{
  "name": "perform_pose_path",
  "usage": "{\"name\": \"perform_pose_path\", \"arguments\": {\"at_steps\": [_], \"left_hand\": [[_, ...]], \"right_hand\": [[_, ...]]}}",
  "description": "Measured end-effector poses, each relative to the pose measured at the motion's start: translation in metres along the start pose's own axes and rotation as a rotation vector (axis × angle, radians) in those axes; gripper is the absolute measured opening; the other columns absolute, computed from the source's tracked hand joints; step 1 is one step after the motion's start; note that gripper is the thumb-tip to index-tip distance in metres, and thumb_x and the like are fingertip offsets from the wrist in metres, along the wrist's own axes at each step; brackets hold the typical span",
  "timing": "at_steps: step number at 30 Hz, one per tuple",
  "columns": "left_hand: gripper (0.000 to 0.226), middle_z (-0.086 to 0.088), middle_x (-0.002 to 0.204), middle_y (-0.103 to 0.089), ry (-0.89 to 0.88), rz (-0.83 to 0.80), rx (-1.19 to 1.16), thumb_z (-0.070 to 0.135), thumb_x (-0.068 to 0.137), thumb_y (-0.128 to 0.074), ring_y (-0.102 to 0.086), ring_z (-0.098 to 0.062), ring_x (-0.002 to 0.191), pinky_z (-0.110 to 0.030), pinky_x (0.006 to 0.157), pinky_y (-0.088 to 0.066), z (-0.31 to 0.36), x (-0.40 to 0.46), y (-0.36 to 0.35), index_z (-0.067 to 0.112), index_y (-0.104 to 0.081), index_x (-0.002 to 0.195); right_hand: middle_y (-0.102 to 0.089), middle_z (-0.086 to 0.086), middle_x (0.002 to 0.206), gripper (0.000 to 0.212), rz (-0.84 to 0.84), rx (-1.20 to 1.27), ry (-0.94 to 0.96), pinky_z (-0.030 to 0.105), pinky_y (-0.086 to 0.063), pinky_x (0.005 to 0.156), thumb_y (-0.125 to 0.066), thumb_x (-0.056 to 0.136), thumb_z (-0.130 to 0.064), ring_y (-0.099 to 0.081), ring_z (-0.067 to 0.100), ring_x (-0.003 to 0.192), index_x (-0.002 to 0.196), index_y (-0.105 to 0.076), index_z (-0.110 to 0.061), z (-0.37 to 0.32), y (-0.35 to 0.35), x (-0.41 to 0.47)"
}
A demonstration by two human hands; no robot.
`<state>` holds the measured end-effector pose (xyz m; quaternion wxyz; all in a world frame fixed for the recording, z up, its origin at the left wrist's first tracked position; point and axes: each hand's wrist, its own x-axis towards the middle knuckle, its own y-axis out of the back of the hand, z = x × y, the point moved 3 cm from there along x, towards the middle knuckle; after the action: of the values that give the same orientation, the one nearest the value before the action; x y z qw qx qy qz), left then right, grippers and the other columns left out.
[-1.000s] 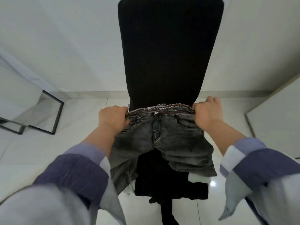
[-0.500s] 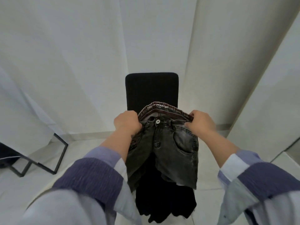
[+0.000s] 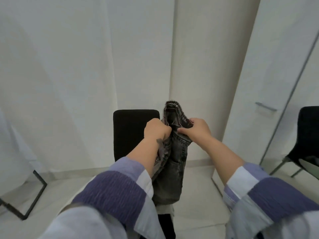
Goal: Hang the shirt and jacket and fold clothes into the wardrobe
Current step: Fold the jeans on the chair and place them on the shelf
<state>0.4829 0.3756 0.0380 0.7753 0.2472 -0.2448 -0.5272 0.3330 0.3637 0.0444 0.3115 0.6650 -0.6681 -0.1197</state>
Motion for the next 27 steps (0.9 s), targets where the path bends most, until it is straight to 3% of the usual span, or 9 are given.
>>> {"name": "perform_pose_path", "arguments": {"at_steps": [4, 7, 10, 15, 17, 20, 24, 27], "left_hand": [[0.018, -0.009, 0.075, -0.067, 0.006, 0.03, -0.25, 0.019, 0.077, -0.06, -0.066, -0.025, 0.072, -0.031, 0.065, -0.054, 0.051, -0.032, -0.022, 0.003, -0.067, 0.08], [0.015, -0.007, 0.072, -0.064, 0.0, 0.064, -0.396, 0.02, 0.08, -0.058, -0.063, -0.024, 0.068, -0.029, 0.058, -0.05, 0.091, -0.057, -0.033, 0.006, -0.062, 0.076], [0.017, -0.005, 0.071, -0.059, -0.004, 0.085, -0.478, 0.02, 0.085, -0.055, -0.057, -0.023, 0.067, -0.023, 0.051, -0.039, 0.125, -0.08, -0.041, 0.005, -0.057, 0.079], [0.022, -0.009, 0.085, -0.067, -0.023, 0.038, -0.634, 0.017, 0.078, -0.055, -0.066, -0.027, 0.079, -0.032, 0.07, -0.056, 0.16, -0.111, -0.053, 0.006, -0.064, 0.095], [0.024, -0.01, 0.083, -0.068, -0.009, -0.02, -0.674, 0.018, 0.074, -0.056, -0.067, -0.029, 0.079, -0.037, 0.072, -0.059, 0.168, -0.122, -0.056, 0.006, -0.065, 0.091], [0.032, -0.015, 0.086, -0.07, -0.043, -0.112, -0.725, 0.021, 0.068, -0.056, -0.069, -0.031, 0.079, -0.039, 0.072, -0.059, 0.176, -0.135, -0.054, 0.001, -0.066, 0.091], [0.042, -0.008, 0.087, -0.071, -0.158, -0.256, -0.753, 0.047, 0.093, -0.047, -0.068, -0.018, 0.08, -0.033, 0.076, -0.056, 0.173, -0.148, -0.051, 0.008, -0.063, 0.096], [0.038, -0.001, 0.103, -0.066, -0.289, -0.033, -0.555, 0.052, 0.089, -0.053, -0.062, -0.015, 0.095, -0.03, 0.083, -0.05, 0.151, -0.143, -0.049, 0.017, -0.058, 0.105]], "right_hand": [[-0.066, -0.002, 0.074, 0.009, 0.057, 0.336, -0.04, 0.011, -0.046, 0.053, -0.074, 0.08, -0.013, -0.06, 0.007, 0.064, 0.079, -0.066, -0.017, 0.004, 0.047, -0.028], [-0.071, 0.0, 0.081, 0.015, 0.11, 0.638, -0.127, 0.017, -0.052, 0.062, -0.072, 0.083, -0.019, -0.066, 0.012, 0.074, 0.095, -0.07, -0.011, 0.015, 0.082, -0.052], [-0.073, -0.002, 0.095, 0.027, -0.011, 0.78, -0.137, 0.025, -0.047, 0.071, -0.065, 0.087, -0.032, -0.067, 0.014, 0.087, 0.108, -0.069, -0.016, 0.024, 0.11, -0.076], [-0.065, 0.015, 0.119, 0.044, -0.187, 0.71, 0.026, 0.039, -0.048, 0.096, -0.049, 0.086, 0.002, -0.062, 0.025, 0.105, 0.128, -0.053, -0.012, 0.025, 0.151, -0.103], [-0.065, 0.016, 0.119, 0.048, -0.112, 0.527, 0.077, 0.04, -0.05, 0.096, -0.054, 0.082, 0.006, -0.063, 0.025, 0.106, 0.127, -0.053, -0.013, 0.023, 0.162, -0.11], [-0.069, 0.016, 0.11, 0.038, 0.083, 0.417, 0.084, 0.041, -0.052, 0.092, -0.056, 0.083, 0.006, -0.066, 0.026, 0.1, 0.116, -0.06, -0.013, 0.02, 0.175, -0.118], [-0.07, 0.015, 0.101, 0.028, 0.252, 0.477, 0.02, 0.045, -0.054, 0.088, -0.05, 0.085, 0.004, -0.067, 0.03, 0.094, 0.106, -0.064, -0.009, 0.024, 0.194, -0.123], [-0.069, 0.01, 0.095, 0.027, 0.284, 0.563, 0.025, 0.041, -0.056, 0.082, -0.048, 0.088, 0.005, -0.066, 0.026, 0.088, 0.104, -0.063, -0.011, 0.018, 0.208, -0.127]]}}
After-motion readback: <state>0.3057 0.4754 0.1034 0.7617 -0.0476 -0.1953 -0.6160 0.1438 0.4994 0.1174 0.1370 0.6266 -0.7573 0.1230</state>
